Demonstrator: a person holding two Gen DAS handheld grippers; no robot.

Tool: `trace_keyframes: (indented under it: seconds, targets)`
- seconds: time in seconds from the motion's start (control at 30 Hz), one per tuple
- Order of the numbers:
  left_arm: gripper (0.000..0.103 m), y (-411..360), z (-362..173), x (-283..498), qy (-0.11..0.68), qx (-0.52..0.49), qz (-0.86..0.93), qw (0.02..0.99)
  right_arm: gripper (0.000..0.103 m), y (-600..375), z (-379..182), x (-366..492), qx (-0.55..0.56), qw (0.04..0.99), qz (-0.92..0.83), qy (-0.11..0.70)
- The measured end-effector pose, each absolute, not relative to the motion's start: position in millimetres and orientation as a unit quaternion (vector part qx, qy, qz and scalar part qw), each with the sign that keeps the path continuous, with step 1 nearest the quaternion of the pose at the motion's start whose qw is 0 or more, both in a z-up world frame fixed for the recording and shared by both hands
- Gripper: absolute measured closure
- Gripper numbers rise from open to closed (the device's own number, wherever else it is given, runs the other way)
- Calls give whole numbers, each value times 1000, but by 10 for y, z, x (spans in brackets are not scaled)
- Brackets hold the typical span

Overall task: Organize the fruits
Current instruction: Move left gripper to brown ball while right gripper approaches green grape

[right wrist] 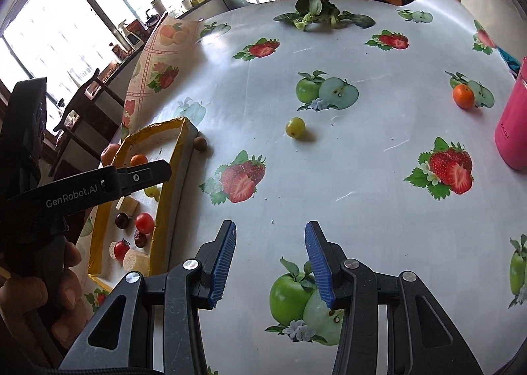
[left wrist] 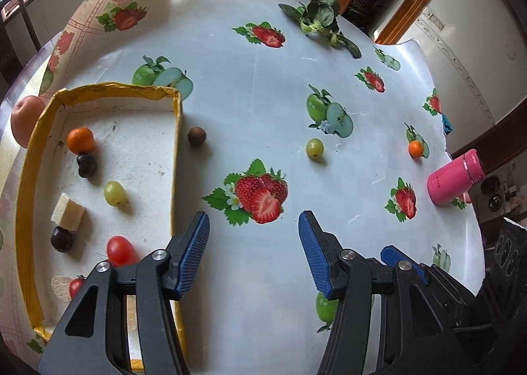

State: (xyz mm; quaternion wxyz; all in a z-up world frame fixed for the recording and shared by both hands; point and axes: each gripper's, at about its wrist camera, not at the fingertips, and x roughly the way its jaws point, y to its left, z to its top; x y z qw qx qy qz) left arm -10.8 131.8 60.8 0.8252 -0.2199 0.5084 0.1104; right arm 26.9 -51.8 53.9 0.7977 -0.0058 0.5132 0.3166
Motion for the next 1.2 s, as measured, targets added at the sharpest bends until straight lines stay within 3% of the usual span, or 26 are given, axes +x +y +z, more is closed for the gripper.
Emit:
trace_keyframes:
  seconds: [0.2, 0.37, 0.93, 1.03, 1.07, 1.13, 1.17, 1.2]
  targets:
    - [48, 1149, 242, -2, 539, -217, 103, 807, 58, -534, 508, 484, -7, 802, 308, 512]
    - [49, 1433, 39, -57, 549, -225, 136, 793, 58, -456, 451, 665, -6, 801, 313, 511]
    - [50, 2015, -53, 622, 544, -211, 170, 794, 61, 403, -43, 1386, -62, 799, 302, 516]
    - [50, 1983, -110, 777, 548, -184, 177, 797, 67, 444, -142, 1444, -72, 803, 293, 514]
    - [50, 1956, -132, 823, 550, -173, 173, 798, 74, 441, -146, 1449, -76, 806, 291, 509]
    - [58, 1884, -154, 879, 549, -155, 160, 805, 79, 419, -149, 1455, -74, 804, 298, 508]
    - [76, 1844, -158, 891, 550, -146, 154, 808, 79, 403, -148, 1455, -74, 804, 298, 509]
    - [84, 1798, -152, 901, 550, -139, 144, 811, 79, 372, -137, 1449, -73, 805, 296, 508]
